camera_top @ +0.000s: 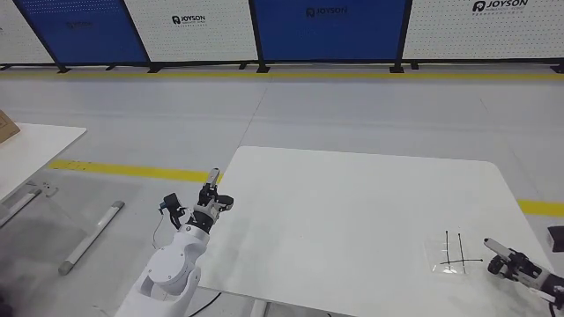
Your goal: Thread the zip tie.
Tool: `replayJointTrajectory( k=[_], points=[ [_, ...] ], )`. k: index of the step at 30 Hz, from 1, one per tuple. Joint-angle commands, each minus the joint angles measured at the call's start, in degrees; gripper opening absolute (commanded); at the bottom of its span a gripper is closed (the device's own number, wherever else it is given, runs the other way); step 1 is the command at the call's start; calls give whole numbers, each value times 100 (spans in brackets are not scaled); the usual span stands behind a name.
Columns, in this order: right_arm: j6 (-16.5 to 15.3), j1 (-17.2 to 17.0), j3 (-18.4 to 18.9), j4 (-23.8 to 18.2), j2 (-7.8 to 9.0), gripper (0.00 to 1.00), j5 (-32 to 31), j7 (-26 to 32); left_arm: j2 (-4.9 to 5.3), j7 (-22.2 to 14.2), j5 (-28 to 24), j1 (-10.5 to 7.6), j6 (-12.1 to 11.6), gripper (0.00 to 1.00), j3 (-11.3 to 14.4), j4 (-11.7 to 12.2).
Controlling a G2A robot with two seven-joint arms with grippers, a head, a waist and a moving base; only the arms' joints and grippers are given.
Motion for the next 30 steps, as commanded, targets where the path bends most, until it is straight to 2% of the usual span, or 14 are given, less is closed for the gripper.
replayJointTrajectory(
  k=[1, 9, 10, 11, 12, 15, 16, 20, 30],
  points=[
    [1, 0, 0, 0, 0, 100, 1, 1, 0, 0, 0, 0, 0, 100, 0, 0],
    [-44, -104, -118, -105, 10, 100, 22, -202, 0, 0, 0, 0, 0, 100, 0, 0],
    [-55, -96, -123, -81, 14, 82, 37, -207, 0, 0, 0, 0, 0, 100, 0, 0],
    [-67, -84, -128, -40, 21, 59, 50, -196, 0, 0, 0, 0, 0, 100, 0, 0],
    [-70, -71, -132, -5, 27, 50, 54, -186, 0, 0, 0, 0, 0, 100, 0, 0],
    [-57, -20, -161, 97, 46, 46, 11, -174, 0, 0, 0, 0, 0, 100, 0, 0],
    [-58, -3, -177, 129, 51, 40, -15, -174, 0, 0, 0, 0, 0, 100, 0, 0],
    [-41, 88, -258, 281, 69, 36, -71, -183, 0, 0, 0, 0, 0, 100, 0, 0],
    [-123, 175, -390, 471, 113, 36, -106, -202, 0, 0, 0, 0, 0, 100, 0, 0]
  ],
)
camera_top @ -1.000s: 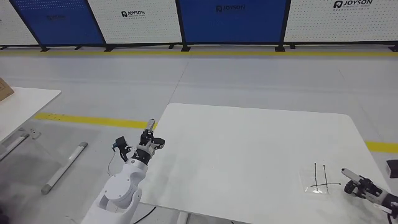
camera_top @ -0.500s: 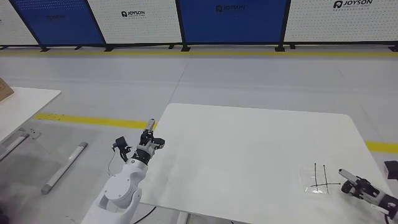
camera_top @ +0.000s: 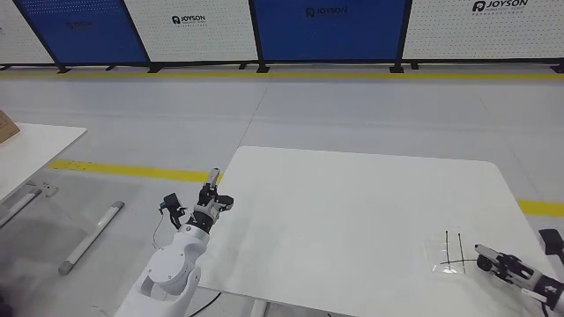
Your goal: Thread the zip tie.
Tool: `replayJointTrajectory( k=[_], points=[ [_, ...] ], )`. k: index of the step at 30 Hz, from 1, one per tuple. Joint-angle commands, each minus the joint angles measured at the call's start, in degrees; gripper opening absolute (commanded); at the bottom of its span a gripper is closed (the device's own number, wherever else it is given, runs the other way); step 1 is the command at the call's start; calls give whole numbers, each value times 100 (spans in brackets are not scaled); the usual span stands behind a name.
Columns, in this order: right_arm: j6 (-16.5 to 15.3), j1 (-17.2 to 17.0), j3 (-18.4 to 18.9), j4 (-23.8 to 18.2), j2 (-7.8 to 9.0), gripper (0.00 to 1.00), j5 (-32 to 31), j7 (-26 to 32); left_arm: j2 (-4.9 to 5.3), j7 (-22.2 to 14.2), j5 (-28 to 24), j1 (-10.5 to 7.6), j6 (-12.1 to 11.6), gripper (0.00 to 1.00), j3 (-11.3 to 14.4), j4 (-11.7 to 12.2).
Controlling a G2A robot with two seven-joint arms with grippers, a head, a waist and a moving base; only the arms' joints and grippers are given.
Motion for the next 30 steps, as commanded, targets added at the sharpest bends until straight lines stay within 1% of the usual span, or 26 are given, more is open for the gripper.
replayJointTrajectory(
  k=[1, 3, 4, 7, 15, 17, 18, 19, 20, 21, 22, 23, 30],
  points=[
    [7, 6, -15, 19, 11, 36, -21, -21, 0, 0, 0, 0, 0, 100, 0, 0],
    [13, 11, -37, 20, 22, 35, -80, -32, 0, 0, 0, 0, 0, 100, 0, 0],
    [12, 7, -48, 19, 26, 33, -90, -54, 0, 0, 0, 0, 0, 100, 0, 0],
    [-16, -28, -54, 3, 38, 34, -68, -74, 0, 0, 0, 0, 0, 100, 0, 0],
    [-23, -118, -50, -79, 79, 27, -21, -100, 0, 0, 0, 0, 0, 100, 0, 0],
    [-2, -125, -74, -104, 87, 20, -48, -102, 0, 0, 0, 0, 0, 100, 0, 0],
    [14, -124, -91, -118, 91, 18, -69, -113, 0, 0, 0, 0, 0, 100, 0, 0],
    [22, -124, -102, -127, 95, 10, -79, -121, 0, 0, 0, 0, 0, 100, 0, 0],
    [30, -124, -112, -136, 98, 7, -85, -128, 0, 0, 0, 0, 0, 100, 0, 0],
    [39, -124, -122, -145, 102, 7, -86, -138, 0, 0, 0, 0, 0, 100, 0, 0],
    [47, -124, -128, -152, 105, 5, -82, -145, 0, 0, 0, 0, 0, 100, 0, 0],
    [56, -124, -133, -158, 108, 0, -75, -151, 0, 0, 0, 0, 0, 100, 0, 0],
    [60, -137, -125, -195, 137, 0, 37, -165, 0, 0, 0, 0, 0, 100, 0, 0]
  ],
)
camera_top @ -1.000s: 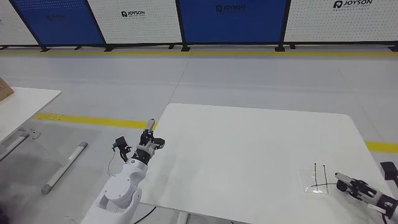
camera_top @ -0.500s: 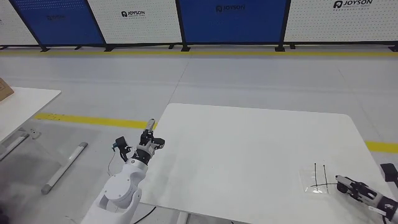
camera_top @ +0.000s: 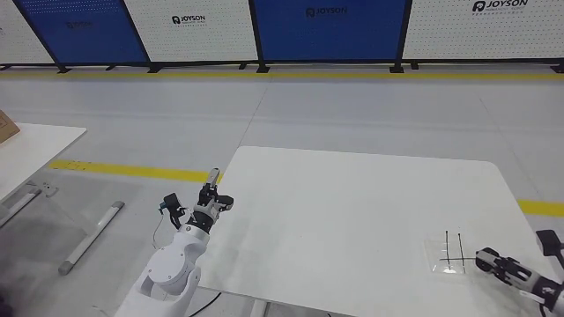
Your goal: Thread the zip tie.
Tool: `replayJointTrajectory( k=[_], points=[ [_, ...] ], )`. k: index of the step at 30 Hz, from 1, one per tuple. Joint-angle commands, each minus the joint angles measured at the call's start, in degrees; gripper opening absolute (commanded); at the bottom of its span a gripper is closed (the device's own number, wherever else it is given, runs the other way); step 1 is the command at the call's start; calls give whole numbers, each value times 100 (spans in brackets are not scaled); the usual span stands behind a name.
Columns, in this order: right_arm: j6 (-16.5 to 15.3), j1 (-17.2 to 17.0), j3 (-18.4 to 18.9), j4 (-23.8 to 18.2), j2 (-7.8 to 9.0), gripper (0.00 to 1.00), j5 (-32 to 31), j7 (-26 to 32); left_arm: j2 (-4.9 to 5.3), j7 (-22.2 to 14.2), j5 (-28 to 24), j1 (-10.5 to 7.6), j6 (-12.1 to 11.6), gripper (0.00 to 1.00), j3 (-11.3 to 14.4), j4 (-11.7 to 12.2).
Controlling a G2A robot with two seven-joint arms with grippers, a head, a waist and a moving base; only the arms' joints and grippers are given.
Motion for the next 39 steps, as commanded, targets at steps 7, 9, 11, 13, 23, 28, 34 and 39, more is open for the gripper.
replayJointTrajectory(
  k=[7, 9, 11, 13, 23, 28, 34, 39],
  points=[
    [-133, -132, 235, -16, 33, 0, 898, 297, 0, 0, 0, 0, 0, 100, 0, 0],
    [-139, -120, 277, 17, 38, 0, 1297, 557, 0, 0, 0, 0, 0, 100, 0, 0],
    [-145, -106, 324, 63, 49, 0, 1661, 884, 0, 0, 0, 0, 0, 100, 0, 0],
    [-104, -69, 357, 129, 75, 0, 1908, 1323, 0, 0, 0, 0, 0, 100, 0, 0],
    [-85, -36, 371, 167, 92, 0, 1938, 1514, 0, 0, 0, 0, 0, 100, 0, 0],
    [-85, -36, 371, 167, 92, 0, 1938, 1514, 0, 0, 0, 0, 0, 100, 0, 0],
    [-145, -274, 297, -478, 62, 0, 1895, 1136, 0, 0, 0, 0, 0, 100, 0, 0],
    [-145, -857, 542, -1377, -50, 0, 2666, 1075, 0, 0, 0, 0, 0, 100, 0, 0]
  ],
)
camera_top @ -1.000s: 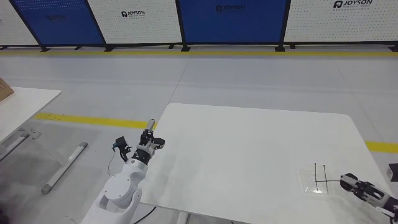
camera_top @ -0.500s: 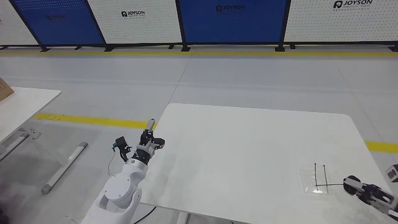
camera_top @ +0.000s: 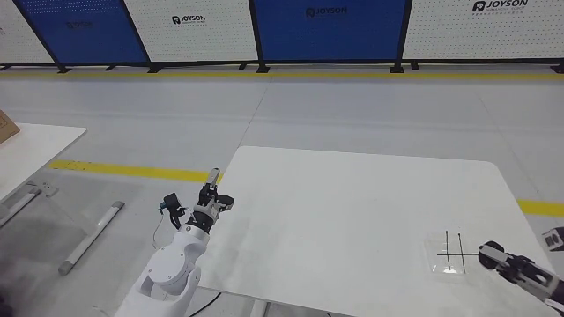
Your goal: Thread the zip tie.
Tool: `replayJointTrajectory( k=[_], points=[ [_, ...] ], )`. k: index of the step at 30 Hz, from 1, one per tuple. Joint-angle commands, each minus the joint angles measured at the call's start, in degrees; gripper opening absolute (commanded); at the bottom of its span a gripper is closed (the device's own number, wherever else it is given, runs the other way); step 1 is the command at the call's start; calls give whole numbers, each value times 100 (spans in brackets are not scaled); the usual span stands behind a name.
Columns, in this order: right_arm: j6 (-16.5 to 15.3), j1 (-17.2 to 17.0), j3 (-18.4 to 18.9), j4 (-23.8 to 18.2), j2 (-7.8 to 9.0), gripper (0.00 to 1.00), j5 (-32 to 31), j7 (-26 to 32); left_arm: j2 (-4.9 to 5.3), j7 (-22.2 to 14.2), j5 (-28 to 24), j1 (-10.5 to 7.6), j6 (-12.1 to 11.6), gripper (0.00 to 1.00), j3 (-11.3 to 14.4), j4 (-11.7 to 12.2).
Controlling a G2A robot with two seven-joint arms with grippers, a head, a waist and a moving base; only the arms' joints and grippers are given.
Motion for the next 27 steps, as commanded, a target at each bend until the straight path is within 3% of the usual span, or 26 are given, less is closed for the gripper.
replayJointTrajectory(
  k=[1, 2, 19, 27],
  points=[
    [1, -228, 108, -315, -59, 0, 101, -78, 0, 0, 0, 0, 0, 100, 0, 0],
    [1, -315, 97, -456, -93, 0, -95, -255, 0, 0, 0, 0, 0, 100, 0, 0],
    [10, -325, 96, -454, -99, 0, -90, -387, 0, 0, 0, 0, 0, 100, 0, 0],
    [1, -993, -61, -1212, -249, 0, -330, -1470, 0, 0, 0, 0, 0, 100, 0, 0]
  ],
)
